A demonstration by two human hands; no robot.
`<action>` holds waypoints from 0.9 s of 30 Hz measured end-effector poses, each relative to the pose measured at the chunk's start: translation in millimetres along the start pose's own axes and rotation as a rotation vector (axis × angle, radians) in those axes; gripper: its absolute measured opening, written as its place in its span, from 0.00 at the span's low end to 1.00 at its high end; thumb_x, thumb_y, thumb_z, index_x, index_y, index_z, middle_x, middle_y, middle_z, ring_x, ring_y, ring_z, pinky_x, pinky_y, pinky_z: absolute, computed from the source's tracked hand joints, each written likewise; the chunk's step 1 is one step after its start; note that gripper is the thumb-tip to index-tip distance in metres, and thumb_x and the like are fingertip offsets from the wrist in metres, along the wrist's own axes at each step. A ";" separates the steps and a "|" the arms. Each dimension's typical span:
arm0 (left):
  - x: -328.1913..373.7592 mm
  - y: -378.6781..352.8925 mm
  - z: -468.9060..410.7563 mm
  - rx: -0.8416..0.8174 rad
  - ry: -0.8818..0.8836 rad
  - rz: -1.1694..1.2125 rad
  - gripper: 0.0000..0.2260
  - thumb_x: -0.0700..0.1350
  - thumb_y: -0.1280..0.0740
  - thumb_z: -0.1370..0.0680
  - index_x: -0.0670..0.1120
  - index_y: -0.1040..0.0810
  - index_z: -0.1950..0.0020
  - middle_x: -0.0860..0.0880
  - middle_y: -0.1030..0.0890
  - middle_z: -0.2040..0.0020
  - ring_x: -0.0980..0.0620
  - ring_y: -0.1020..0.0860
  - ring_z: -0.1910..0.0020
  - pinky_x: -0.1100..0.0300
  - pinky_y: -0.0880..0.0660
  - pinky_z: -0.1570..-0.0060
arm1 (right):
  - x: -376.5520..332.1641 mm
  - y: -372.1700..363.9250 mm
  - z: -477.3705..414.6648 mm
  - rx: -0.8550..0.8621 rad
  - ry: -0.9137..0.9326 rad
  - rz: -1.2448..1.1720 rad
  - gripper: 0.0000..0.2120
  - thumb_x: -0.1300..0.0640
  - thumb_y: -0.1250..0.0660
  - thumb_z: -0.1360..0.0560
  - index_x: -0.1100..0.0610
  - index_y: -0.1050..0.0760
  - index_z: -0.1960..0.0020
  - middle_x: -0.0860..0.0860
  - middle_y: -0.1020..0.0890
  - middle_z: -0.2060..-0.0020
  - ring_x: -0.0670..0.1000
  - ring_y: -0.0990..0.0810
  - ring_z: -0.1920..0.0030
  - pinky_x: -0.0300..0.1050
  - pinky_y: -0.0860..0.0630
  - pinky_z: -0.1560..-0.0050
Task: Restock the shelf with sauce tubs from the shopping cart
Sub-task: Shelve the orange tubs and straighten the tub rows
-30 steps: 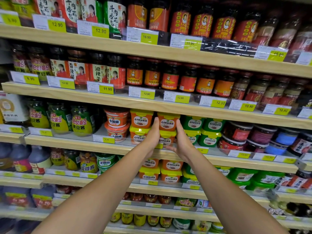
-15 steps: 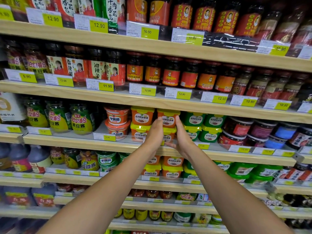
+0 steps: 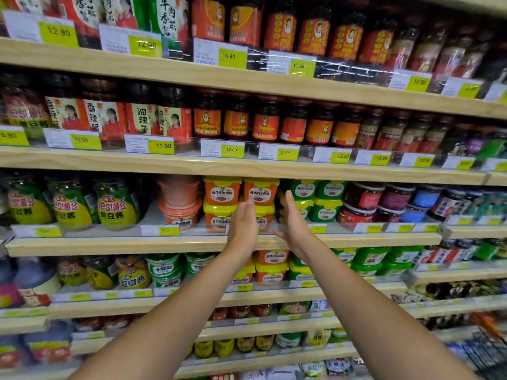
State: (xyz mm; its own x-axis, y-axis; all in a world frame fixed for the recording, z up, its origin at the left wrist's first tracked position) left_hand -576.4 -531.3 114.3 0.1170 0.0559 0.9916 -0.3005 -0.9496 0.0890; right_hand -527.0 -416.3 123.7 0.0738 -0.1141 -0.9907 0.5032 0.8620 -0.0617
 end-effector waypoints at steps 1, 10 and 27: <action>-1.3 -2.2 1.5 -0.016 -0.008 -0.012 0.19 0.56 0.50 0.13 0.51 0.26 0.30 0.51 0.24 0.35 0.50 0.26 0.35 0.53 0.32 0.38 | 1.9 6.4 0.0 0.032 0.003 -0.003 0.24 0.34 0.51 0.18 0.44 0.31 0.29 0.45 0.24 0.34 0.46 0.24 0.36 0.51 0.24 0.37; 3.0 -54.3 7.3 -0.203 0.025 -0.018 0.21 0.54 0.48 0.14 0.50 0.29 0.25 0.51 0.27 0.27 0.50 0.30 0.28 0.50 0.35 0.26 | 6.6 70.2 -14.6 0.233 0.033 -0.095 0.30 0.35 0.49 0.18 0.53 0.31 0.26 0.55 0.27 0.29 0.53 0.29 0.30 0.62 0.31 0.29; -4.5 -121.9 -33.8 -0.051 0.220 0.108 0.37 0.75 0.53 0.25 0.55 0.30 0.25 0.53 0.24 0.30 0.48 0.28 0.28 0.42 0.39 0.24 | -3.9 113.5 -56.3 0.015 0.009 -0.047 0.30 0.30 0.44 0.22 0.44 0.34 0.25 0.52 0.29 0.27 0.54 0.29 0.29 0.55 0.19 0.46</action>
State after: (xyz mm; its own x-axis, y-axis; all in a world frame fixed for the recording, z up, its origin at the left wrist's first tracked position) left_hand -572.3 -405.4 102.2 -0.1253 0.0256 0.9918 -0.3483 -0.9372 -0.0198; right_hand -518.6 -290.3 113.8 0.0417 -0.1499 -0.9878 0.5188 0.8482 -0.1068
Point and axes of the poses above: each hand's wrist, its own z-axis away from the middle knuckle, its own y-axis out of the back of the hand, x = y × z, the point moved 3 cm from there along -z, towards the middle knuckle
